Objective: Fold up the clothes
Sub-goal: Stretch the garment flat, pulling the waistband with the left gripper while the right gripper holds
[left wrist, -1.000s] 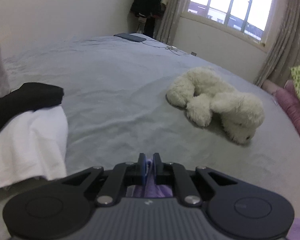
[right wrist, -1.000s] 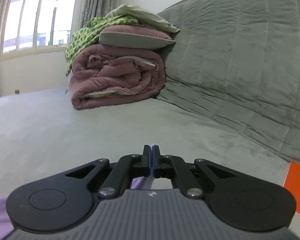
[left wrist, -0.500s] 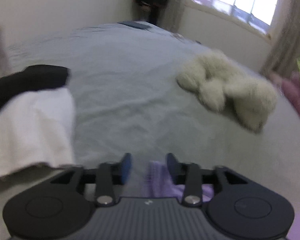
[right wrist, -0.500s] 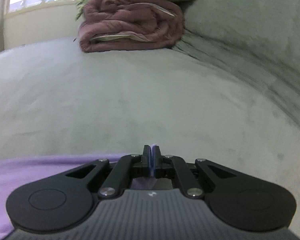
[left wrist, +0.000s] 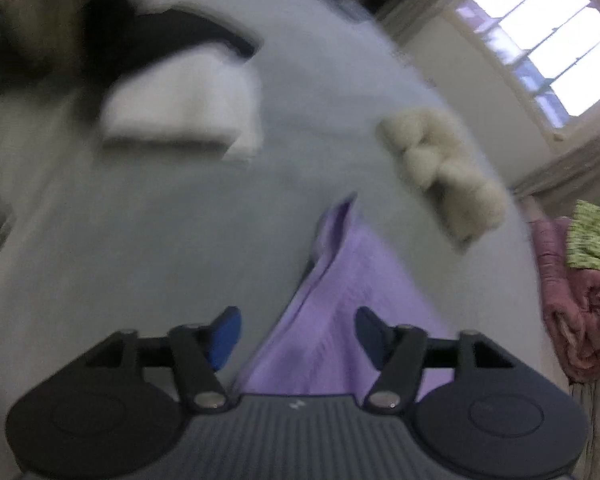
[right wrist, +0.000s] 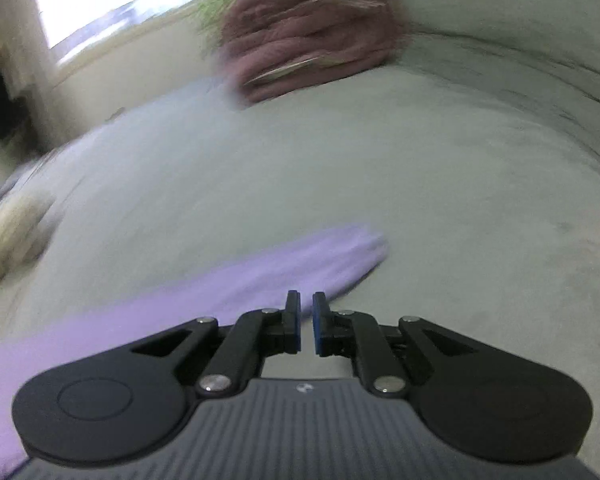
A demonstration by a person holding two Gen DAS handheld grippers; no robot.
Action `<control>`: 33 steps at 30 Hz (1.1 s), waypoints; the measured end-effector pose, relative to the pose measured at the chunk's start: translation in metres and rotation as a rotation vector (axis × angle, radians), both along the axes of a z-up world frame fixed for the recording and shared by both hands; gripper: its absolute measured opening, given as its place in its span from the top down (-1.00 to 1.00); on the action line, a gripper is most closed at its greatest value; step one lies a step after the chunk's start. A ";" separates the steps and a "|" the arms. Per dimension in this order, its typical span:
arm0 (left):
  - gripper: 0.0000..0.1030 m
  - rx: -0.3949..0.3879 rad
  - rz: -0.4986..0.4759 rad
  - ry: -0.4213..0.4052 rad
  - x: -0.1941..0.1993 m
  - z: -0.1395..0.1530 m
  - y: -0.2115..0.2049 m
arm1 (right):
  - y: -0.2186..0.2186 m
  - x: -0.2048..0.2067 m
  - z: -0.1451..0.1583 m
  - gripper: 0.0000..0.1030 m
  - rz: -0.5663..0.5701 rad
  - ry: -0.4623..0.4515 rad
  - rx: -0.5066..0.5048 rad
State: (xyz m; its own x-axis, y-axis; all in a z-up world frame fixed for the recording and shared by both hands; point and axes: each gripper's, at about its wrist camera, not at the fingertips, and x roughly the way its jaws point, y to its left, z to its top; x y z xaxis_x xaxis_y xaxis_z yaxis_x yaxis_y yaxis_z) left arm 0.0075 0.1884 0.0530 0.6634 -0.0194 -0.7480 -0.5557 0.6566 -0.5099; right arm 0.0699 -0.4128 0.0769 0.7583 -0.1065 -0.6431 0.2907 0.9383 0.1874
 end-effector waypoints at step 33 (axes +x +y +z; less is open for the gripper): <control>0.85 0.080 -0.056 0.043 -0.012 -0.027 -0.035 | 0.086 -0.005 -0.032 0.64 0.495 -0.025 -0.131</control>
State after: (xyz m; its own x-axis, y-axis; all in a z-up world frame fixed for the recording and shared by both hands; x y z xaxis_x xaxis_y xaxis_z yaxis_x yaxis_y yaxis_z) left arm -0.0048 0.1531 0.0260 0.6306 0.0056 -0.7761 -0.5372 0.7249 -0.4313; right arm 0.0649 -0.3266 0.0453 0.7532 0.1906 -0.6296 -0.1974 0.9785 0.0601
